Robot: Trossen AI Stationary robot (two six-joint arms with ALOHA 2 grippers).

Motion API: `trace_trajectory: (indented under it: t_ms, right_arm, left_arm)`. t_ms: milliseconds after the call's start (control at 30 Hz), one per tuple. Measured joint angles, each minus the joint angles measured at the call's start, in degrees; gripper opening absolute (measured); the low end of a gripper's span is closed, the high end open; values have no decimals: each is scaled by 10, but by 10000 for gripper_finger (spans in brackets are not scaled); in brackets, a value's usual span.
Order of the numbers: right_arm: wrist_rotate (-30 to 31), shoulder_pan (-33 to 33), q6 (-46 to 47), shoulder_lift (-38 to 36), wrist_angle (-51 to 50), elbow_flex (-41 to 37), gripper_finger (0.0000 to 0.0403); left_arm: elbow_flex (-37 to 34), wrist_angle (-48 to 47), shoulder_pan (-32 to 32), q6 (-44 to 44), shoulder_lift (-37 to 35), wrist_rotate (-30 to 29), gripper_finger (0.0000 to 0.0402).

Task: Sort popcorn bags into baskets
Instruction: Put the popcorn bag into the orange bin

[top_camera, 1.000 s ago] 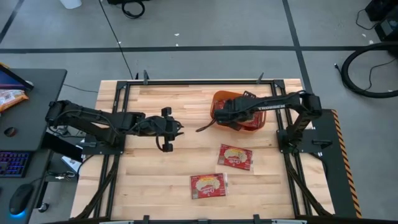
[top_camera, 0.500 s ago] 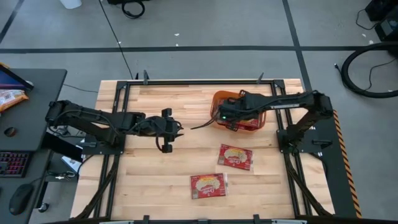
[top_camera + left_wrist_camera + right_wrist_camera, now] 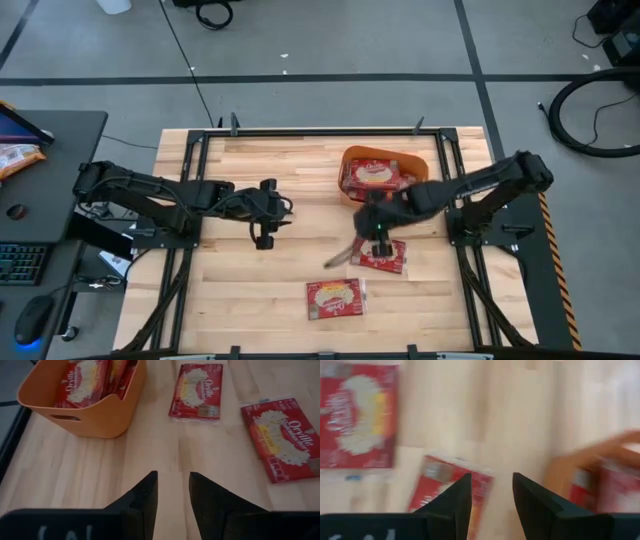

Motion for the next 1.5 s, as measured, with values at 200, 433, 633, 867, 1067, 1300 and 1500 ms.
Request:
trace_trajectory:
  t_ms: [200,433,633,867,1067,1300,1500]
  right_arm:
    - [-31,43,33,0,44,-89,144]
    - [-99,54,137,0,38,-173,144]
    - [-96,54,155,0,91,-227,144]
    - [-41,51,95,0,283,-293,139]
    - [24,3,-38,29,443,-284,133]
    - [-11,15,20,28,187,-182,122]
    - [-92,54,87,28,60,-170,116]
  left_arm:
    - [0,-2,0,-1,0,20,115]
    - [0,-40,0,-19,0,24,115]
    - [0,-45,0,-29,0,24,115]
    - [0,-43,0,-39,0,24,116]
    - [0,-23,0,-37,0,24,115]
    - [0,-34,0,-41,0,24,116]
    - [0,-33,0,-42,0,24,116]
